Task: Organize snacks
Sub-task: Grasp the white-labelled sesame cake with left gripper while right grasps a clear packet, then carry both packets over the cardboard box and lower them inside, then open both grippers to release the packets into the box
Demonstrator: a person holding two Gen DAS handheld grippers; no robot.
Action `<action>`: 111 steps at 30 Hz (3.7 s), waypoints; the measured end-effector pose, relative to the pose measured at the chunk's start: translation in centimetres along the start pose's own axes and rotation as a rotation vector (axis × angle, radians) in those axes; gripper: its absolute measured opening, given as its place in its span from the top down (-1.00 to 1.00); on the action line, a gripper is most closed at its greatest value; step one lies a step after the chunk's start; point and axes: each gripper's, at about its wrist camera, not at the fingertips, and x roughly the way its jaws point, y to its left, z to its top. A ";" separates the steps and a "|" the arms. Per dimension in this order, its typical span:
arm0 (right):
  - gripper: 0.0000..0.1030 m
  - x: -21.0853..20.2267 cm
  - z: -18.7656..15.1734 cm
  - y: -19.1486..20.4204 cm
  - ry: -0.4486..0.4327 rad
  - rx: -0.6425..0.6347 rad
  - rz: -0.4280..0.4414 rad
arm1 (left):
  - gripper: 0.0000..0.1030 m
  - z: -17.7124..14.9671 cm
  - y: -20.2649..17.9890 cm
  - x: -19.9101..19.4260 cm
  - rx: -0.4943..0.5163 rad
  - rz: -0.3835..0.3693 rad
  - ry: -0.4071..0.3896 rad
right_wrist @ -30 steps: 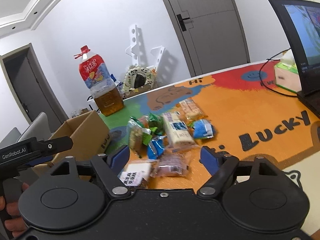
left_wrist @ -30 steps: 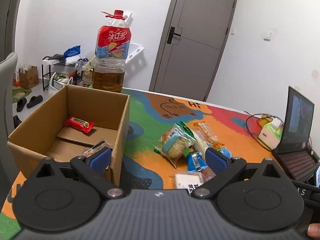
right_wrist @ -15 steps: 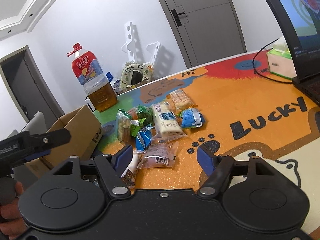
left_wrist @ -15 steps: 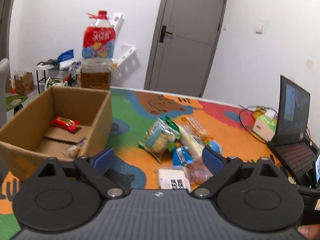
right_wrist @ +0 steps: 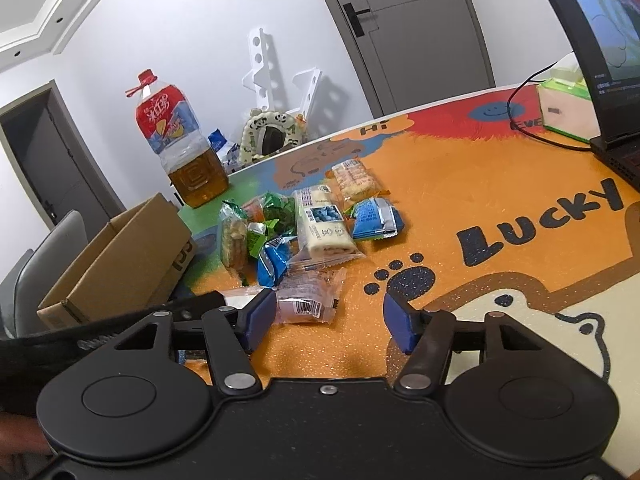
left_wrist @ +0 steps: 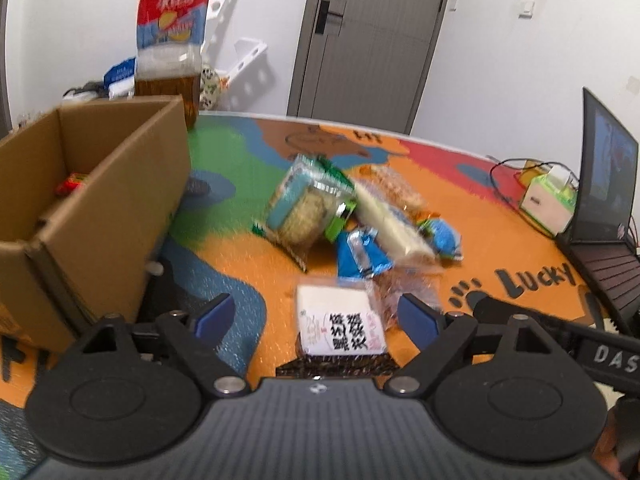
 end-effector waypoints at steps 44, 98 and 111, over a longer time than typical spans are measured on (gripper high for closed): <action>0.29 2.5 0.4 2.9 0.001 -0.067 -0.055 | 0.13 1.1 2.3 -1.0 -0.070 -0.014 -0.068; 0.29 3.9 4.6 16.9 -0.104 -0.179 0.197 | 0.06 7.0 15.5 -5.8 -0.194 0.160 -0.198; 0.29 6.3 4.6 18.2 -0.059 -0.143 0.239 | -0.06 6.9 17.4 -9.1 -0.231 0.164 -0.242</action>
